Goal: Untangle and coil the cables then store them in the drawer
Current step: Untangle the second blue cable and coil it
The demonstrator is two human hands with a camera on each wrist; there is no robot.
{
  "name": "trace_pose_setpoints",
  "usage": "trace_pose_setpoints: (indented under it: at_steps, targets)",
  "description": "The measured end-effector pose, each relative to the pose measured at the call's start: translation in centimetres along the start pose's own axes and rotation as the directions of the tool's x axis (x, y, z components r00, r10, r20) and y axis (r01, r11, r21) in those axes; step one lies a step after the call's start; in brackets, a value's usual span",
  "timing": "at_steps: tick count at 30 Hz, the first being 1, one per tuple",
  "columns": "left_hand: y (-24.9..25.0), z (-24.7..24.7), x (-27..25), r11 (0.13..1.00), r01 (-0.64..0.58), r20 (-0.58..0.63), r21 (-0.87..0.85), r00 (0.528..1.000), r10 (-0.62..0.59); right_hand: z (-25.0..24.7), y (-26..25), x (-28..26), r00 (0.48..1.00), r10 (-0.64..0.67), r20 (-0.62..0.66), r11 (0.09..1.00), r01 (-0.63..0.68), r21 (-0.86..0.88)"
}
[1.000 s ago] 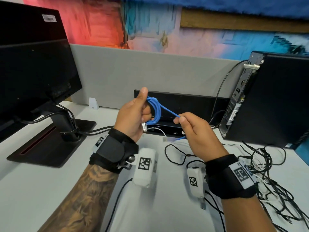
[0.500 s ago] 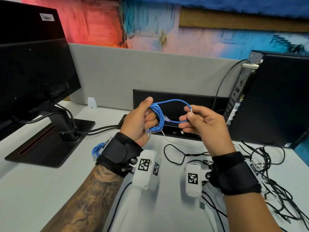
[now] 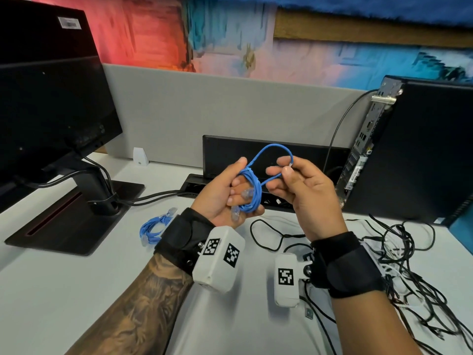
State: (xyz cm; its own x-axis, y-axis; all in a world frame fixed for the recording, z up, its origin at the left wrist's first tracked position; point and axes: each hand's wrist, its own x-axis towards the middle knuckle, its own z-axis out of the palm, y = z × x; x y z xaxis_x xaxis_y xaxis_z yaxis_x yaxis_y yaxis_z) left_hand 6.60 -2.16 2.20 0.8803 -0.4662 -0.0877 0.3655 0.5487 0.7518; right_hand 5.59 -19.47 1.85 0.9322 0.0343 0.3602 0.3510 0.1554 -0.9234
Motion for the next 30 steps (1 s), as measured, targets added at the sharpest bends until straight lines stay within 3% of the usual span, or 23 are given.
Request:
trace_pose_setpoints:
  at_steps: [3, 5, 7, 9, 11, 15, 21, 24, 28, 30]
  targets:
    - [-0.8, 0.5, 0.2, 0.996, -0.089, -0.075, 0.022, 0.993, 0.091, 1.5, 0.5, -0.3, 0.999, 0.011, 0.038, 1.0, -0.011, 0.0]
    - [-1.1, 0.3, 0.5, 0.979, -0.204, -0.178, 0.028, 0.962, 0.206, 2.2, 0.3, -0.6, 0.997, 0.006, 0.077, 1.0, -0.004, -0.029]
    - [-1.3, 0.2, 0.6, 0.935, -0.303, -0.258, 0.186, 0.903, 0.344, 2.6, 0.1, -0.9, 0.993, 0.019, 0.116, 0.998, -0.012, -0.063]
    - [-1.6, 0.5, 0.8, 0.845, -0.311, -0.284, 0.435, 0.844, 0.456, 3.1, 0.0, -1.1, 0.994, 0.022, 0.106, 0.991, -0.008, -0.133]
    - [-2.0, 1.0, 0.7, 0.778, -0.292, -0.27, 0.556, 0.822, 0.501, 3.4, 0.2, -1.2, 0.999, -0.016, 0.031, 0.982, 0.021, -0.186]
    - [-1.9, 1.2, 0.5, 0.736, -0.34, -0.194, 0.586, 0.823, 0.535, 2.8, -0.3, -0.8, 0.995, -0.047, -0.088, 0.986, 0.032, -0.161]
    - [-1.2, 1.4, -0.3, 0.75, -0.356, -0.041, 0.558, 0.89, 0.453, 1.5, -1.1, -0.6, 0.999, 0.038, 0.002, 0.999, -0.038, -0.018]
    - [-1.3, 0.9, -0.1, 0.716, -0.364, 0.029, 0.595, 0.9, 0.434, 1.3, -1.3, -0.6, 0.999, -0.018, -0.044, 0.996, 0.014, -0.083]
    - [-1.4, 0.2, 0.1, 0.7, -0.385, 0.002, 0.601, 0.877, 0.48, 1.3, -1.6, -0.6, 0.985, -0.169, -0.039, 0.966, 0.158, -0.204]
    - [-1.5, 0.1, 0.3, 0.737, -0.385, -0.002, 0.556, 0.886, 0.464, 1.2, -1.9, -0.6, 0.994, -0.113, -0.002, 0.99, 0.113, -0.087]
